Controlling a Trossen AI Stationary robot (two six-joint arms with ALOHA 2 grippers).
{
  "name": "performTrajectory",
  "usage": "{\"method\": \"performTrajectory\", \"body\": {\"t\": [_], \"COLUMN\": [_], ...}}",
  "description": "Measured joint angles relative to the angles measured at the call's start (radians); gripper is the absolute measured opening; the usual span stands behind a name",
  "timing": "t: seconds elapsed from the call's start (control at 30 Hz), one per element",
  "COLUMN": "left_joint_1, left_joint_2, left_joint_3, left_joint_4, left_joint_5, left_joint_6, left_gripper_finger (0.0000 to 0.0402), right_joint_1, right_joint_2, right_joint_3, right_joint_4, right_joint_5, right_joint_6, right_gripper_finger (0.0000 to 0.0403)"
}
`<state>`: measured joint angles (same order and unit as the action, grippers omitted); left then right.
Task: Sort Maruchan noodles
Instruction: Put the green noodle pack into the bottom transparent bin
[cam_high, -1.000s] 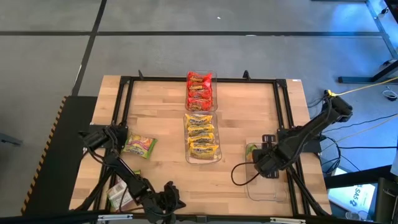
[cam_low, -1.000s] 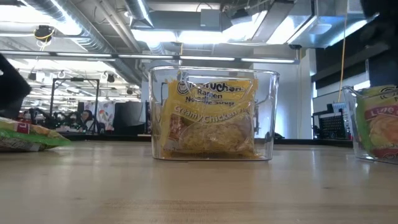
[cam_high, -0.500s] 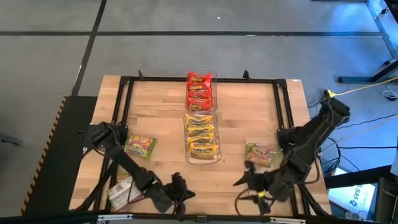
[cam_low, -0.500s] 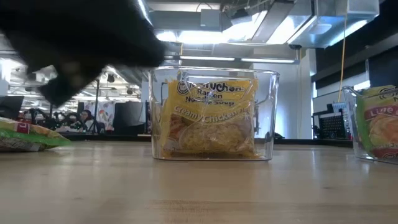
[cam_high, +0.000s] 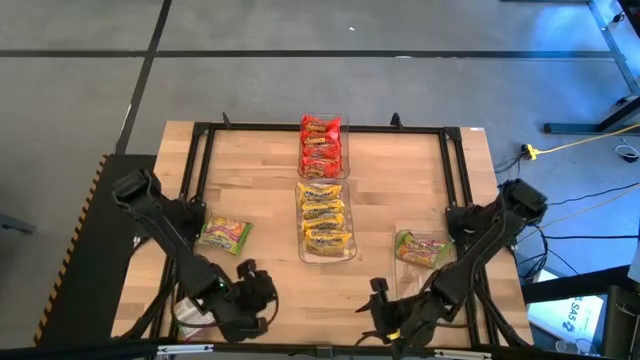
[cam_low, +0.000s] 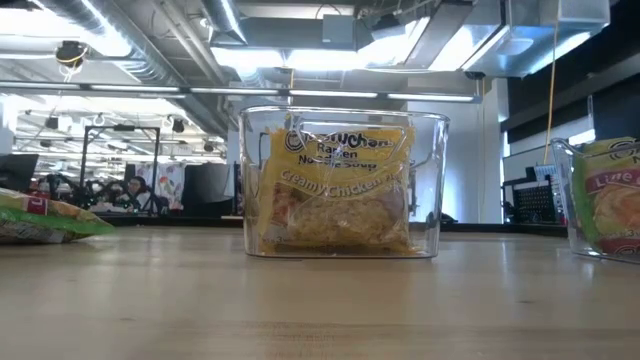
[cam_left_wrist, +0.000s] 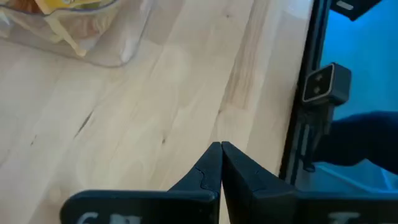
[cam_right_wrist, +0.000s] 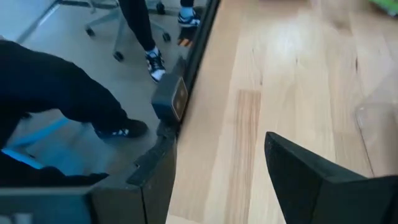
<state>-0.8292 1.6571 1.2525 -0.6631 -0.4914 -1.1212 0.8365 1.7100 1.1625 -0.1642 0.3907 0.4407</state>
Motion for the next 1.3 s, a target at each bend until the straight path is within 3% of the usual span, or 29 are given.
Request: {"method": "performTrajectory", "body": {"t": [0.23,0.47,0.63,0.87,1.3], "left_joint_1": [0.026,0.062,0.063,0.063,0.013], "left_joint_2": [-0.052,-0.05,-0.05,-0.05,-0.049], "left_joint_3": [-0.002,-0.01,-0.086,-0.227,-0.411], "left_joint_4": [-0.224,-0.491,-0.63,-0.636,-0.563], "left_joint_5": [0.097,0.157,0.221,0.284,0.274], "left_joint_6": [-0.05,-0.149,-0.203,-0.177,-0.198], "left_gripper_finger": [0.0021,0.0118,0.0173,0.0183,0.0182], "right_joint_1": [-0.001,0.001,0.001,0.001,0.001], "right_joint_2": [0.069,0.107,0.109,0.109,0.109], "right_joint_3": [0.0,0.0,0.0,0.0,0.0], "right_joint_4": [0.008,0.011,0.006,-0.005,-0.02], "right_joint_5": [0.01,-0.001,-0.005,0.02,0.052], "right_joint_6": [0.002,0.03,0.031,0.026,0.026], "right_gripper_finger": [0.0215,0.0215,0.0215,0.0215,0.0215]}}
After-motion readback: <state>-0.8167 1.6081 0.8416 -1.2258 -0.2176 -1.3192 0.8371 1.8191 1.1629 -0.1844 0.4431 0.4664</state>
